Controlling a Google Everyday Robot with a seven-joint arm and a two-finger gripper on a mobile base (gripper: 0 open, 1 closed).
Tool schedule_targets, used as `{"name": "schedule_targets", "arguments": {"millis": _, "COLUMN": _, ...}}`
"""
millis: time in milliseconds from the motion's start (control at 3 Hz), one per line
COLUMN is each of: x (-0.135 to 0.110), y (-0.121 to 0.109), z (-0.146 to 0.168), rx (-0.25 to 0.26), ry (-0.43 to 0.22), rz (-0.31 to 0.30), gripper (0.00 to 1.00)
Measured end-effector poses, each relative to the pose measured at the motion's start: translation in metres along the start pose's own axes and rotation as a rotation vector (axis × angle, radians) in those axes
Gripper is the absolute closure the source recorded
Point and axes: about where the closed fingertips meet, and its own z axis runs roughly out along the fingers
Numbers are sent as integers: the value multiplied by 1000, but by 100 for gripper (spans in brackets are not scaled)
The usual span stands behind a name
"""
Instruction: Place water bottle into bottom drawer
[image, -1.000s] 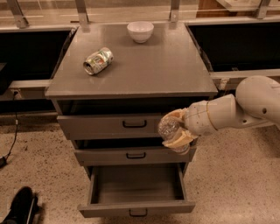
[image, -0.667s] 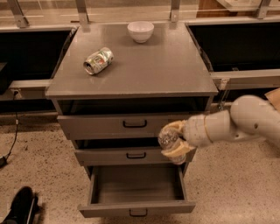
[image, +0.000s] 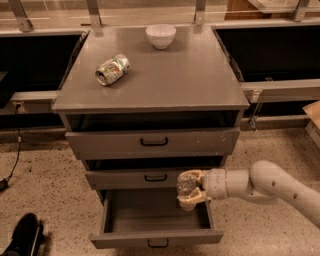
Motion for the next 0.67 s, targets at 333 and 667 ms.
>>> {"name": "schedule_targets", "arguments": {"millis": 333, "x": 26, "y": 20, "z": 22, "rx": -21, "ry": -45, "rz": 58, "gripper": 100}}
{"name": "schedule_targets", "arguments": {"millis": 667, "x": 28, "y": 14, "z": 29, "rx": -28, "ry": -50, "rz": 25, "gripper": 100}}
